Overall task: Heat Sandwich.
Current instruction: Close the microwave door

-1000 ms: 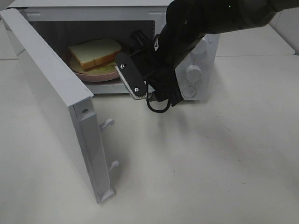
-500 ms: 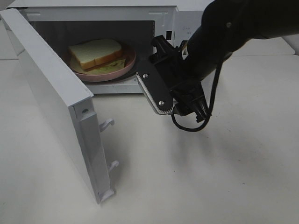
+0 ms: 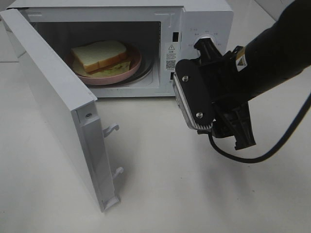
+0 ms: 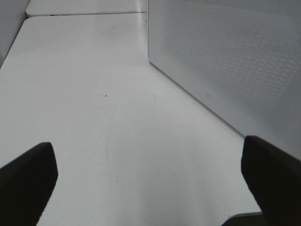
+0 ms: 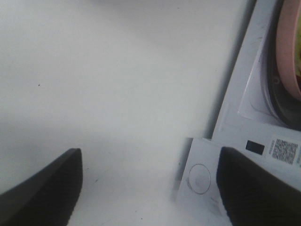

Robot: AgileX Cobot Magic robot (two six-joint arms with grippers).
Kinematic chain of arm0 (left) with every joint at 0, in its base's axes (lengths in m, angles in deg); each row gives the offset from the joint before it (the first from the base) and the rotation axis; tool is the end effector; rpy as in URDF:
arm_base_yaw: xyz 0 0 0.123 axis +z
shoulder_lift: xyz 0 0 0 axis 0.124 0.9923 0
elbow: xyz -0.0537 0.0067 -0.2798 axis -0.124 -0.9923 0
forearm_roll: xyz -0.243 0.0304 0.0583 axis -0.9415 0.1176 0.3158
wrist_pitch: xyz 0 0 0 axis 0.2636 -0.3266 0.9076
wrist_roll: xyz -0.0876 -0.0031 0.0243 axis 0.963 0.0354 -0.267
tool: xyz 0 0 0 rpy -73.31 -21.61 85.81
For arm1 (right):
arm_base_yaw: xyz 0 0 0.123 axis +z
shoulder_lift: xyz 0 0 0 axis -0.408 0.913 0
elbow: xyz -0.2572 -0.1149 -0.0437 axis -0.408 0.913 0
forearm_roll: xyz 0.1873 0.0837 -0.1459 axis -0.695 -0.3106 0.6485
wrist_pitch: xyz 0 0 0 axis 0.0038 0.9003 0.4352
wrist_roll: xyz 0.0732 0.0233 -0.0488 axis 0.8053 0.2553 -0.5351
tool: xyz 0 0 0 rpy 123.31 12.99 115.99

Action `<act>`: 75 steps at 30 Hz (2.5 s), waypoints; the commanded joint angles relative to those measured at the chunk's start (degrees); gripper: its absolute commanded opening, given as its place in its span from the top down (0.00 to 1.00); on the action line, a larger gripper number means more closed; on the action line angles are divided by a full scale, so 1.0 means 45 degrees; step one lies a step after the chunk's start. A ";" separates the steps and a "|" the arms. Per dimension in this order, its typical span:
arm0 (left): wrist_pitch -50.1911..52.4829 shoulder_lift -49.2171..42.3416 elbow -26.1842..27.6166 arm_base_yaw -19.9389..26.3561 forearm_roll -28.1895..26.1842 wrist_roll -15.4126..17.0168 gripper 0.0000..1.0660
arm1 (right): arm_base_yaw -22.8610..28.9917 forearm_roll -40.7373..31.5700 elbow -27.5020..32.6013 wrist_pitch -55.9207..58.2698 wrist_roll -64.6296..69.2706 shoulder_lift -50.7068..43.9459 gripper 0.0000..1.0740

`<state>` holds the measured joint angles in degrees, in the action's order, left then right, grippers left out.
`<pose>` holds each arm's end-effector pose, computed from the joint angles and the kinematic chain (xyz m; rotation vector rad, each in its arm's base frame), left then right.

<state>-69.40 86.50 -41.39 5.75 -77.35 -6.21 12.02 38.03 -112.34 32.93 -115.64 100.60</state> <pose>-0.0050 -0.0057 0.2770 0.0873 2.0281 -0.0675 0.2398 0.1724 0.2351 -2.0599 1.4250 -0.3130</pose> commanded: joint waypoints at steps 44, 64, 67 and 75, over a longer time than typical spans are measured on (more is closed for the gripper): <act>0.0166 -0.0255 -0.0051 -0.0051 -0.0064 0.0025 0.06 | 0.0013 0.0280 0.0522 1.0657 1.5814 -0.5857 0.28; 0.0166 -0.0255 -0.0051 -0.0051 -0.0064 0.0025 0.06 | -0.3540 0.0993 0.0713 1.1103 1.6998 -1.2414 0.29; 0.0166 -0.0255 -0.0051 -0.0051 -0.0064 0.0025 0.06 | -0.4278 0.0993 0.1286 1.0937 1.6998 -1.3382 0.29; 0.0166 -0.0255 -0.0051 -0.0051 -0.0064 0.0025 0.06 | -0.5908 0.0357 0.3056 0.9982 1.7354 -1.5941 0.29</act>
<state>-69.40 86.50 -41.39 5.75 -77.35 -6.21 -13.37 40.55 -99.85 79.23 -38.34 30.70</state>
